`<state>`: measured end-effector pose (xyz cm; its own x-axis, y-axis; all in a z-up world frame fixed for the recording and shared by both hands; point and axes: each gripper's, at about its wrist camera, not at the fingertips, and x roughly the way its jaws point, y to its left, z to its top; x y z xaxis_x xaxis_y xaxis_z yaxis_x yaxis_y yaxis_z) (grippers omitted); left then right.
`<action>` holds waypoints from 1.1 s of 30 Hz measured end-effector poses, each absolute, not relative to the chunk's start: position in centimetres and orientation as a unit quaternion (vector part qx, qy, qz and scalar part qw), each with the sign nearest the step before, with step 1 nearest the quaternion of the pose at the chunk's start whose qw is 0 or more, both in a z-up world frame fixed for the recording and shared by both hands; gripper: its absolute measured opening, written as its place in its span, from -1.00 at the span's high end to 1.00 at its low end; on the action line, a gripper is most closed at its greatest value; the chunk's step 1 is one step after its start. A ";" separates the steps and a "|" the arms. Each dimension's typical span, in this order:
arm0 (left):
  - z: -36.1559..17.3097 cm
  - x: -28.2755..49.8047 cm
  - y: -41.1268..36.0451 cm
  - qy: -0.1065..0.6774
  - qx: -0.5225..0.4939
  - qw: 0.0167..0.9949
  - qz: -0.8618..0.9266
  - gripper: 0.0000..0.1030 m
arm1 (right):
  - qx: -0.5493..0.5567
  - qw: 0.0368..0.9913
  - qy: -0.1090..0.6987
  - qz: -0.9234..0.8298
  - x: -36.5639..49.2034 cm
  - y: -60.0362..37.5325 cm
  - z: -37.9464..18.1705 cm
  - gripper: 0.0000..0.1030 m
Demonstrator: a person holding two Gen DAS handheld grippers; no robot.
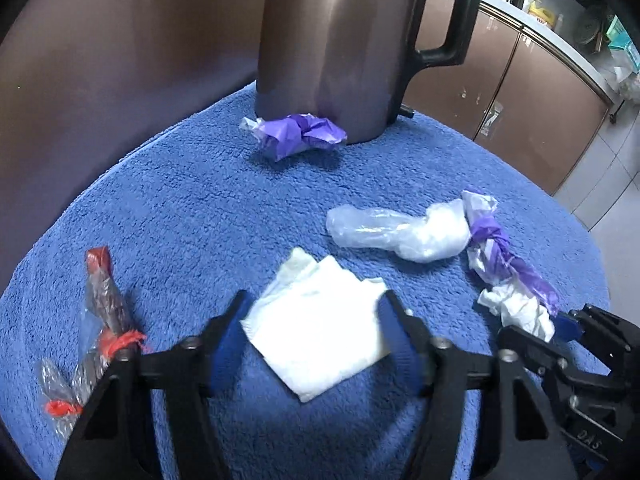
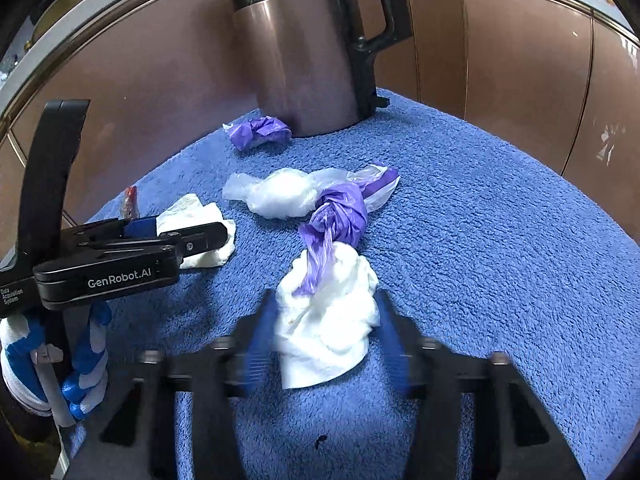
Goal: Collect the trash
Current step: 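Grasp the white tissue with the right tool while the left tool grasps another tissue, then carry both tissues to the trash bin and open both tools over it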
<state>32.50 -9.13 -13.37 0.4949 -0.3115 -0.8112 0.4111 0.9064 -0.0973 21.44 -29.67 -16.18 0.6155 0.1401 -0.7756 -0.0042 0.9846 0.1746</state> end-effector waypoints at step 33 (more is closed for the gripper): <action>5.4 9.6 -4.0 0.311 0.022 0.910 -0.273 0.72 | 0.087 0.959 0.262 0.057 -3.0 -30.0 0.7 0.65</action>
<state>9.60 -4.02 5.38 0.6576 -0.4822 -0.5788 0.5102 0.8504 -0.1288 -2.97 -30.01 0.72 0.8560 0.1555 -0.4930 -0.0643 0.9783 0.1970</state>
